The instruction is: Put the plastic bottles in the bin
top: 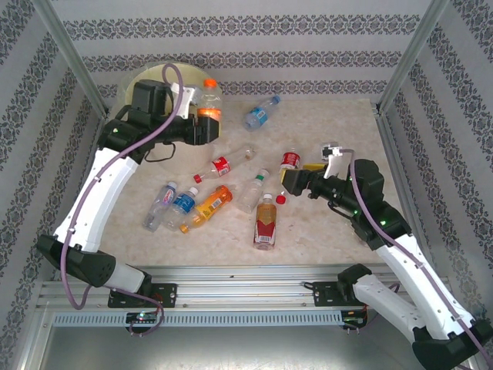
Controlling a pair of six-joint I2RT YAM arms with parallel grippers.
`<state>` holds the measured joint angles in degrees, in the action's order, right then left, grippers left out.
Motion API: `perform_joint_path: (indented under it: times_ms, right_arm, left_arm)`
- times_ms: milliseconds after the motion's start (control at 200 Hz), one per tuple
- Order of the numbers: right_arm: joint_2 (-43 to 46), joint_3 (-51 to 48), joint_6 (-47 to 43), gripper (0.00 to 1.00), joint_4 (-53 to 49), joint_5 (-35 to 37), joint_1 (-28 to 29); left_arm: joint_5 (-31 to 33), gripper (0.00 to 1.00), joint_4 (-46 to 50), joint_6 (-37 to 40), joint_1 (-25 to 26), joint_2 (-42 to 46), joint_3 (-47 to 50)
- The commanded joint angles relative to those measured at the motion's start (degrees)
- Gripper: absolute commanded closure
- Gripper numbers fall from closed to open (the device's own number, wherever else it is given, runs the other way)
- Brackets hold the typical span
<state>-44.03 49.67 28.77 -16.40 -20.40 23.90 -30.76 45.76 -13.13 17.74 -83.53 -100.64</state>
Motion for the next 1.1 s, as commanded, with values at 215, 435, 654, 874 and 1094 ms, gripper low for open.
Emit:
perform_joint_path:
  times_ms: [215, 435, 654, 874, 1094]
  right_arm:
    - [-0.9, 2.6, -2.1, 0.02, 0.1, -2.9, 0.8]
    - [-0.9, 2.4, -3.5, 0.02, 1.4, -5.4, 0.9]
    - [0.4, 3.3, -7.8, 0.02, -2.7, -5.6, 1.0]
    - [2.6, -0.5, -6.4, 0.02, 0.5, -6.8, 1.4]
    - [2.6, -2.0, -6.9, 0.02, -0.7, -5.2, 1.8]
  left_arm:
    - [10.0, 0.42, -2.5, -2.2, -3.8, -2.8, -8.0]
    - [19.6, 0.42, 3.4, -1.0, -5.6, -10.2, -18.0]
    - [24.0, 0.42, 10.6, 0.6, -7.8, -18.7, -27.8]
    - [27.5, 0.42, 17.7, 3.2, -8.1, -28.1, -38.1]
    - [29.3, 0.42, 22.6, 6.3, -9.0, -35.1, -43.5]
